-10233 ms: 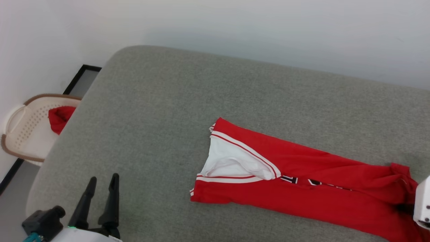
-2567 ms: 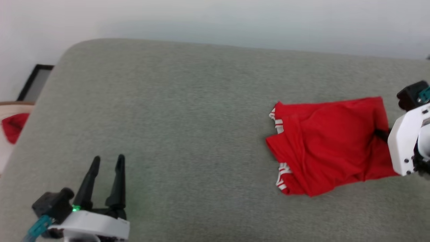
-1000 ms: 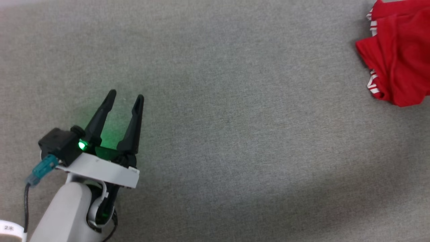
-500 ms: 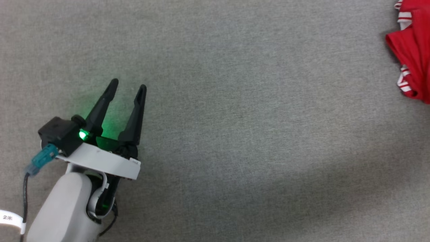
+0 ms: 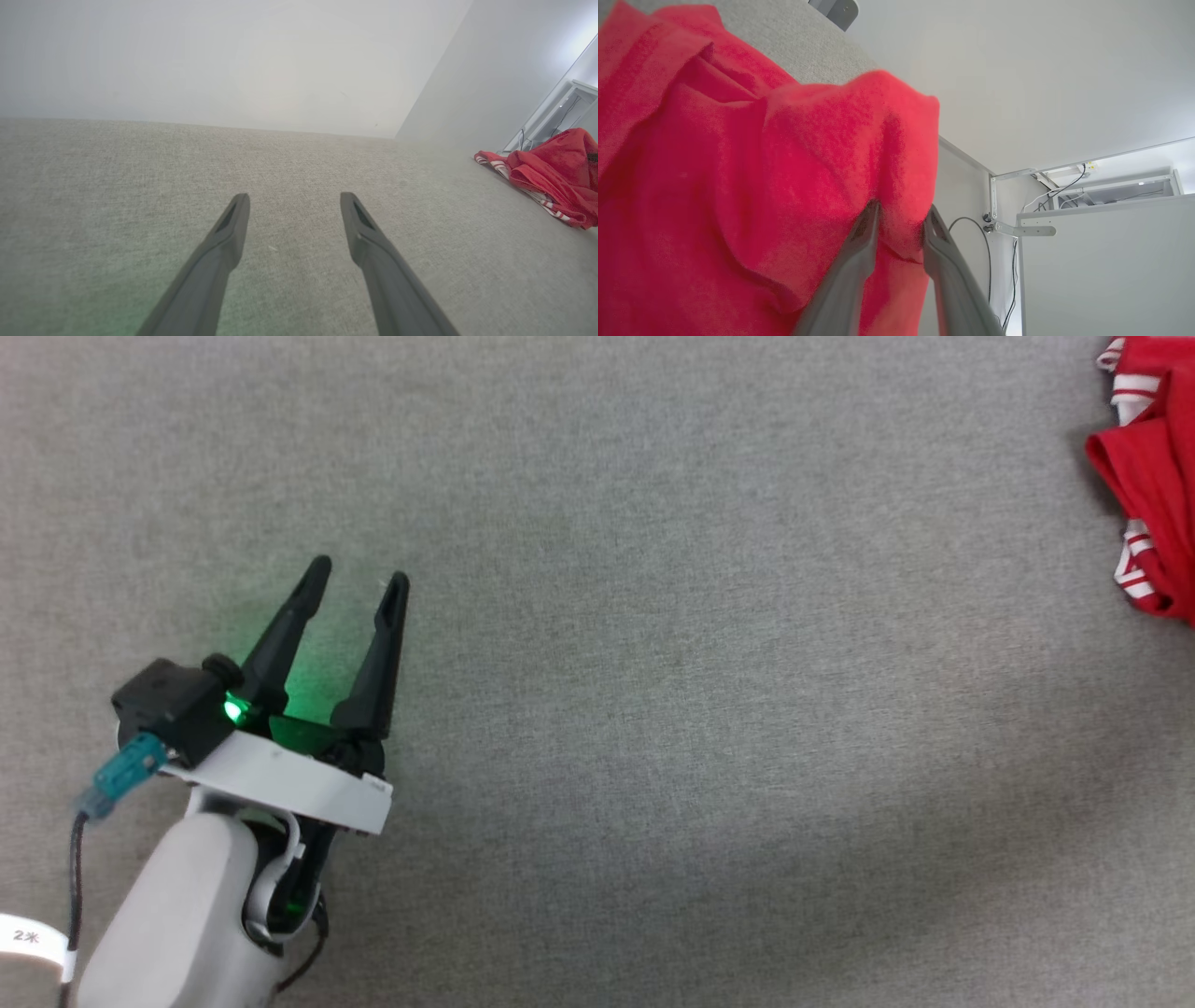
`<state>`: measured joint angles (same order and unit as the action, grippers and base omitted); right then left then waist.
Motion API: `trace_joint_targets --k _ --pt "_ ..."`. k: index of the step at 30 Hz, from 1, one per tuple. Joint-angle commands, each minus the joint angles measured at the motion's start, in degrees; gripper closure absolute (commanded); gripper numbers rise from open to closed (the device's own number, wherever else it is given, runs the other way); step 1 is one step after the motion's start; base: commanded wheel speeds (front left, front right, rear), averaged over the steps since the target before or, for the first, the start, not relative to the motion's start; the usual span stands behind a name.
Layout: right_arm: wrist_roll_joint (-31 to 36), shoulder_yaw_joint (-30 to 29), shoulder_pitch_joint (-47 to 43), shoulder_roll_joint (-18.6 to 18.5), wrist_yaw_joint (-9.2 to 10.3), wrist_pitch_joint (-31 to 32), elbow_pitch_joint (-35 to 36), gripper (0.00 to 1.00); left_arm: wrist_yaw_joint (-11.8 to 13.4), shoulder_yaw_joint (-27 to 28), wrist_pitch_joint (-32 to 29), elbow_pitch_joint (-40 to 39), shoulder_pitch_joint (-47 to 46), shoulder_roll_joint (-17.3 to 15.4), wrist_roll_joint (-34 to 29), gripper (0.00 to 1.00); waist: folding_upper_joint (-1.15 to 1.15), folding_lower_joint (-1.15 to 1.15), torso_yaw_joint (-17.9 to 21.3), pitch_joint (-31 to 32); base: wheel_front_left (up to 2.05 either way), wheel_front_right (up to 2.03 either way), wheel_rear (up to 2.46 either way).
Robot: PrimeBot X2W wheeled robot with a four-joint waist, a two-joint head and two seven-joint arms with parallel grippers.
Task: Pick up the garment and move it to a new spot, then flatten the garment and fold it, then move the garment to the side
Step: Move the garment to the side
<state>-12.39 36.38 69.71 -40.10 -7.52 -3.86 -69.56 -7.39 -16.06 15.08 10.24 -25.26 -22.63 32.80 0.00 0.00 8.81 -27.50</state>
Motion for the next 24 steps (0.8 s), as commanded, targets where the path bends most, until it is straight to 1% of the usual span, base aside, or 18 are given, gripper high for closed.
trace_joint_targets --k 1,2,3,4,5,14,24 --pt "1.24 -0.62 0.85 0.41 0.06 -0.90 -0.69 0.32 -0.16 0.15 0.04 0.15 0.81 0.09 0.38 0.00 0.00 0.00 0.11 1.38 0.00 0.00 0.00" --pt "1.24 -0.62 0.85 0.41 0.06 -0.90 -0.69 0.32 -0.16 0.15 0.04 0.15 0.81 0.09 0.38 0.00 0.00 0.00 0.11 1.38 0.00 0.00 0.00" --pt "1.69 -0.88 0.87 0.64 0.06 -1.21 -1.05 0.16 -0.16 0.25 0.04 0.18 1.03 0.12 0.44 0.00 0.00 0.00 0.09 1.92 0.00 0.00 0.00" --pt "2.02 -1.19 0.91 0.82 0.06 -1.48 -1.31 0.05 -0.16 0.34 0.04 0.21 1.25 0.15 0.51 0.00 0.00 0.00 0.07 2.45 0.00 0.00 0.00" --pt "2.36 -1.50 0.88 0.93 0.06 -1.82 -1.58 0.00 -0.16 0.42 0.04 0.25 1.57 0.14 0.60 0.00 0.00 0.00 0.05 3.05 0.00 0.00 0.00" --pt "4.67 -5.07 -1.34 3.24 0.06 -4.52 -3.11 0.00 -0.16 2.13 0.04 0.54 5.77 0.72 0.75 0.00 0.00 0.00 -1.01 9.73 0.00 0.00 0.00" --pt "4.17 -9.25 -6.69 7.93 0.07 -10.45 -2.30 0.00 -0.12 6.00 0.04 0.69 13.05 1.94 -0.07 0.00 0.00 0.00 -4.72 18.37 0.00 0.00 0.00"
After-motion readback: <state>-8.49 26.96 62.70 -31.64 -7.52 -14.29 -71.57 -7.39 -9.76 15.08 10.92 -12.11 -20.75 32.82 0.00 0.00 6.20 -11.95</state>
